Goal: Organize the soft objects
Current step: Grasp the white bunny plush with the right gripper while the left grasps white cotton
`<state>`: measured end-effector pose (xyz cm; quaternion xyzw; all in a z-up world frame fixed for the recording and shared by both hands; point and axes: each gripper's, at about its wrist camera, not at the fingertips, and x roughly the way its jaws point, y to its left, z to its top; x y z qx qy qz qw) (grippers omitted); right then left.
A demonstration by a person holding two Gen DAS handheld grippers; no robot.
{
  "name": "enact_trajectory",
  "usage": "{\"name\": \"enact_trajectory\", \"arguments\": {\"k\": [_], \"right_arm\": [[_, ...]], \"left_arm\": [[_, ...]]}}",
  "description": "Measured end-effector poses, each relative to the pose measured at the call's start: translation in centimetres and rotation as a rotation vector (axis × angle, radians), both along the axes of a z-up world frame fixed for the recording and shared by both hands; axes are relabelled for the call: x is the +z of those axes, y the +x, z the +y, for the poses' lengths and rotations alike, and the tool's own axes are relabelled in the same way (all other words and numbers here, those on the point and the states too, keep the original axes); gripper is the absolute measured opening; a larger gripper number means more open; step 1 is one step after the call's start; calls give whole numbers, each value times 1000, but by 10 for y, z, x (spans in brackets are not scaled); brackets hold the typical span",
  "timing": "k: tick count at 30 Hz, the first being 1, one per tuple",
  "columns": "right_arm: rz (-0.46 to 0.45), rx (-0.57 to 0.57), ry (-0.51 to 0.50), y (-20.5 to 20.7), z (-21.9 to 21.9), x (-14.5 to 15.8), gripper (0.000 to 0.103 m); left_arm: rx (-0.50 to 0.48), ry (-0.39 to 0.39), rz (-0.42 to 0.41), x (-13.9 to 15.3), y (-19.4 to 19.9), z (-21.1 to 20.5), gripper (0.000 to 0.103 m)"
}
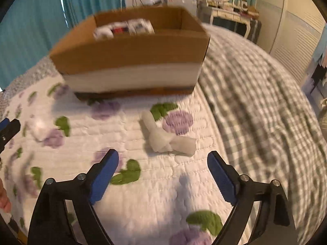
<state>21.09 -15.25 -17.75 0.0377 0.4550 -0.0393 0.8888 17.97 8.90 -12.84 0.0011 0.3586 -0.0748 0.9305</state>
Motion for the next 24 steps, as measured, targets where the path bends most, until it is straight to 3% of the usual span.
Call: {"name": "enact_trajectory", "arguments": {"k": [2,4,7,10,15,16,24], "right_arm": [[24,-14,8,10,-3,-15,84],[45,-27,38,18,-7,-25,78],[55,-44,51,28,-11,-34,77],[37,-73,43,34,-17,-34,59],[0,-89,61,32,-24,-31,50],[-8,-81,68,31,-24,-30,39],[-53,-37,56,25,-19,-15,38]], "left_arm": [[45,-16,38,-14,8,5,92],[25,-59,76,-23,11,7,92],[12,-22,96,-34,14,3,92],[9,-17,107,-40,20,1,92],[11,9,126,-47,25,-4,92],[10,7,131,-48,26,-5,92],[-13,-33,133,-48,38,0,89]]}}
